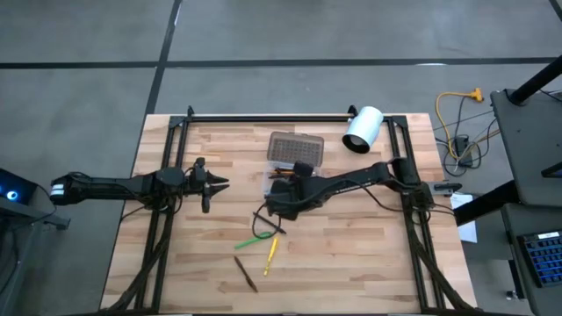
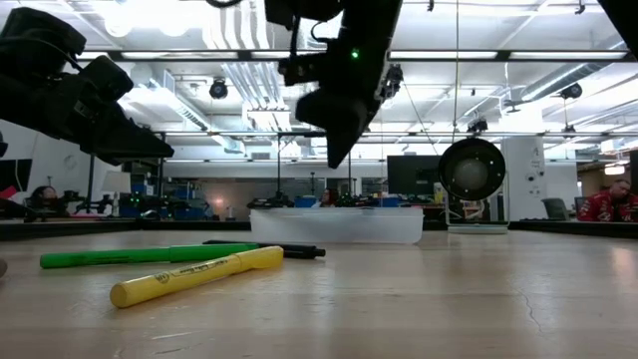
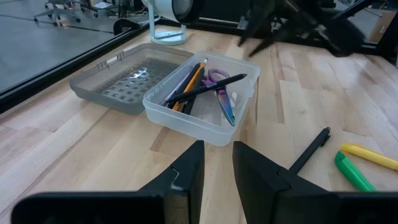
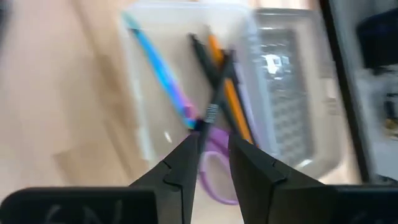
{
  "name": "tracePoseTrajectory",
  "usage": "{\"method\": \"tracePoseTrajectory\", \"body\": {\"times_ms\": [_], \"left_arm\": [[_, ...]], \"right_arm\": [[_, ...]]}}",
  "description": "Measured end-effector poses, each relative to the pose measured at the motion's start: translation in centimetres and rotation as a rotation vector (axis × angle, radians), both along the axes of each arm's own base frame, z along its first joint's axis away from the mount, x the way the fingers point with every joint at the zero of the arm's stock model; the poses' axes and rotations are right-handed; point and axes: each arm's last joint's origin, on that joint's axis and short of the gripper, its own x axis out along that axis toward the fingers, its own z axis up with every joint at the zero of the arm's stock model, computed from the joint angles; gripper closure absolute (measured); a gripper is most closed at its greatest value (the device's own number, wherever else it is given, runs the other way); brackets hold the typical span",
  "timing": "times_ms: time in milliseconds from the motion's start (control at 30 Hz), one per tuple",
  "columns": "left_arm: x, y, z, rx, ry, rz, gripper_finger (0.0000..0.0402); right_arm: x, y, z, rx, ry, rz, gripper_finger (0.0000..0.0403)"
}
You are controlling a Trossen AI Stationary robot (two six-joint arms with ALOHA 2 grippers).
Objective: Pick & place school supplies into a supply box
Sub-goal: Put the black pen into the supply box
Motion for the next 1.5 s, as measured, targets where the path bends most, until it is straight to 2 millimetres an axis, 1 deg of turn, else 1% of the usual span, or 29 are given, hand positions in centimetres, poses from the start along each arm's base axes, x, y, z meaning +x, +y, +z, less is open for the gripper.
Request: {"method": "tracePoseTrajectory", "body": {"times_ms": [233, 367, 500, 533, 633, 733, 833, 967, 1133, 1200, 1500], "left_arm": [[0.0, 0.0, 0.0, 0.0, 0.0, 0.0, 0.0332], [0.0, 0.0, 0.0, 0.0, 0.0, 0.0, 0.0332], [0.0, 0.0, 0.0, 0.0, 0.0, 0.0, 0.0332], [0.0, 0.0, 0.0, 0.0, 0.0, 0.0, 0.0332], [0.0, 0.0, 0.0, 0.0, 0.001, 0.0, 0.0332], [0.0, 0.0, 0.0, 0.0, 0.0, 0.0, 0.0332], [0.0, 0.0, 0.0, 0.0, 0.0, 0.0, 0.0332], [0.0, 0.0, 0.0, 0.0, 0.0, 0.0, 0.0332], [0.0, 0.0, 0.0, 0.0, 0.0, 0.0, 0.0332], [0.0, 0.0, 0.0, 0.0, 0.0, 0.0, 0.0332], [0.0, 0.0, 0.0, 0.0, 0.0, 0.0, 0.0332]], "right_arm": [[0.5, 1.5, -0.5, 0.09, -0.024, 0.047, 0.0329], [0.9, 1.8, -0.5, 0.201, -0.065, 0.07, 0.033], [1.3, 2.3, -1.1, 0.287, -0.088, 0.032, 0.0328], [1.5, 2.4, -1.4, 0.298, -0.08, 0.032, 0.0328], [2.0, 2.7, -1.7, 0.351, -0.082, 0.04, 0.0328], [2.5, 2.9, -1.2, 0.403, -0.113, 0.018, 0.033], [3.1, 3.1, -1.4, 0.426, -0.112, 0.015, 0.0334], [3.8, 3.5, -2.3, 0.466, -0.087, 0.024, 0.0335], [4.5, 4.1, -2.9, 0.501, -0.062, 0.037, 0.0335], [4.7, 4.2, -2.8, 0.503, -0.069, 0.04, 0.0335], [4.8, 4.2, -3.3, 0.501, -0.064, 0.037, 0.0335]]}}
